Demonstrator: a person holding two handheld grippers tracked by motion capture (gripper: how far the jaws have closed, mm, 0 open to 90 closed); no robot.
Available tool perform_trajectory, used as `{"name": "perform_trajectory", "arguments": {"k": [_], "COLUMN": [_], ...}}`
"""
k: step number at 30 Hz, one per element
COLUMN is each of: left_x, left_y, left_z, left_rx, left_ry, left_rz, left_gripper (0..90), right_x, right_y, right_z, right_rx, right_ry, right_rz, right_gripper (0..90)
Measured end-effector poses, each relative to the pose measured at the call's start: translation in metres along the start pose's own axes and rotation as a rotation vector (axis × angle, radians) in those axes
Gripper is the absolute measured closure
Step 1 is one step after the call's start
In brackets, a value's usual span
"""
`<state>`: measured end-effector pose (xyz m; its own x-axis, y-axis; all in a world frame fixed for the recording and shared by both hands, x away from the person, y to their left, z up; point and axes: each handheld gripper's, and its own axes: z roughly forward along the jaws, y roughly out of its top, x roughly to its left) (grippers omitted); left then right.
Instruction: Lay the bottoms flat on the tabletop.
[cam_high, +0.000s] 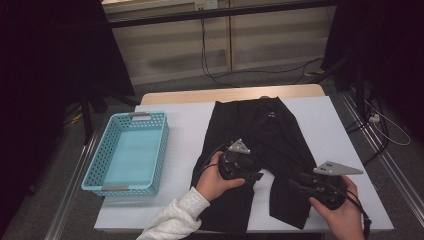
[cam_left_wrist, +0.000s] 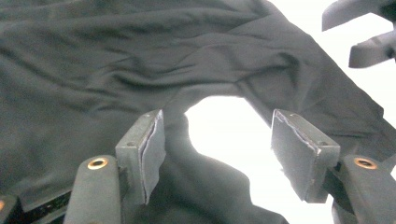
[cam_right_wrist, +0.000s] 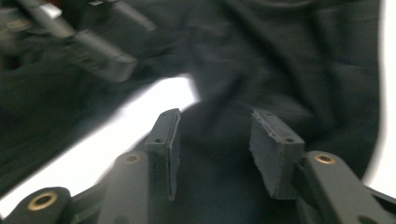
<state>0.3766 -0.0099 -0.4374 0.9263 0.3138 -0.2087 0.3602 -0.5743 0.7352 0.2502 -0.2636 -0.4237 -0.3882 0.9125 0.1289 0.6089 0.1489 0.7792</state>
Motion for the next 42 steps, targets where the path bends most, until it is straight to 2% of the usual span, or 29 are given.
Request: {"name": "perform_trajectory", "arguments": {"k": [1, 3, 5, 8, 9, 11, 14, 15, 16, 20, 24, 26, 27, 31, 33, 34, 35, 40, 42], "left_x": [-0.003, -0.008, -0.013, -0.018, -0.020, -0.022, -0.026, -0.027, -0.028, -0.033, -0.036, -0.036, -0.037, -0.037, -0.034, -0.034, -0.031, -0.024, -0.023], "left_y": [0.001, 0.002, 0.001, -0.001, -0.001, -0.003, -0.003, -0.003, -0.003, -0.003, -0.005, -0.005, -0.005, -0.004, -0.003, -0.003, -0.003, -0.004, -0.005], "left_z": [0.003, 0.010, 0.017, 0.027, 0.029, 0.034, 0.038, 0.039, 0.040, 0.044, 0.045, 0.046, 0.046, 0.044, 0.041, 0.038, 0.037, 0.029, 0.029], "left_rx": [-0.002, 0.001, 0.014, 0.038, 0.051, 0.037, 0.046, 0.038, 0.045, 0.051, 0.046, 0.054, 0.054, 0.058, 0.059, 0.074, 0.055, 0.061, 0.069], "left_ry": [-0.010, -0.023, -0.036, -0.049, -0.030, -0.046, -0.050, -0.055, -0.051, -0.055, -0.075, -0.108, -0.104, -0.108, -0.122, -0.104, -0.124, -0.125, -0.126], "left_rz": [0.009, 0.022, 0.033, 0.065, 0.070, 0.093, 0.114, 0.106, 0.120, 0.135, 0.105, 0.085, 0.084, 0.085, 0.083, 0.084, 0.076, 0.065, 0.061], "left_gripper": [36.2, 37.4, 39.8, 46.2, 48.7, 52.0, 54.7, 54.8, 54.8, 59.3, 74.3, 84.8, 87.4, 88.7, 88.9, 89.1, 89.3, 89.6, 89.6], "right_x": [-0.004, -0.013, -0.019, -0.026, -0.027, -0.029, -0.031, -0.032, -0.032, -0.034, -0.036, -0.036, -0.037, -0.036, -0.036, -0.036, -0.036, -0.037, -0.035], "right_y": [-0.002, -0.006, -0.010, -0.016, -0.017, -0.020, -0.022, -0.022, -0.023, -0.025, -0.027, -0.028, -0.028, -0.028, -0.028, -0.028, -0.028, -0.031, -0.032], "right_z": [-0.003, -0.007, -0.009, -0.012, -0.013, -0.013, -0.012, -0.012, -0.012, -0.010, -0.010, -0.011, -0.011, -0.012, -0.013, -0.014, -0.014, -0.014, -0.013], "right_rx": [-0.007, -0.024, -0.020, -0.015, -0.014, -0.008, 0.006, 0.007, 0.011, 0.028, 0.040, 0.040, 0.041, 0.039, 0.041, 0.040, 0.038, 0.049, 0.056], "right_ry": [-0.030, -0.048, -0.077, -0.115, -0.123, -0.133, -0.145, -0.143, -0.144, -0.158, -0.163, -0.164, -0.163, -0.158, -0.151, -0.145, -0.140, -0.133, -0.122], "right_rz": [0.005, 0.045, 0.064, 0.081, 0.086, 0.089, 0.088, 0.091, 0.092, 0.085, 0.091, 0.094, 0.095, 0.093, 0.098, 0.100, 0.105, 0.108, 0.108], "right_gripper": [47.4, 42.6, 39.1, 37.6, 37.5, 37.5, 37.6, 37.6, 37.6, 37.8, 38.1, 38.1, 38.1, 39.2, 42.9, 43.4, 43.2, 46.1, 50.5]}}
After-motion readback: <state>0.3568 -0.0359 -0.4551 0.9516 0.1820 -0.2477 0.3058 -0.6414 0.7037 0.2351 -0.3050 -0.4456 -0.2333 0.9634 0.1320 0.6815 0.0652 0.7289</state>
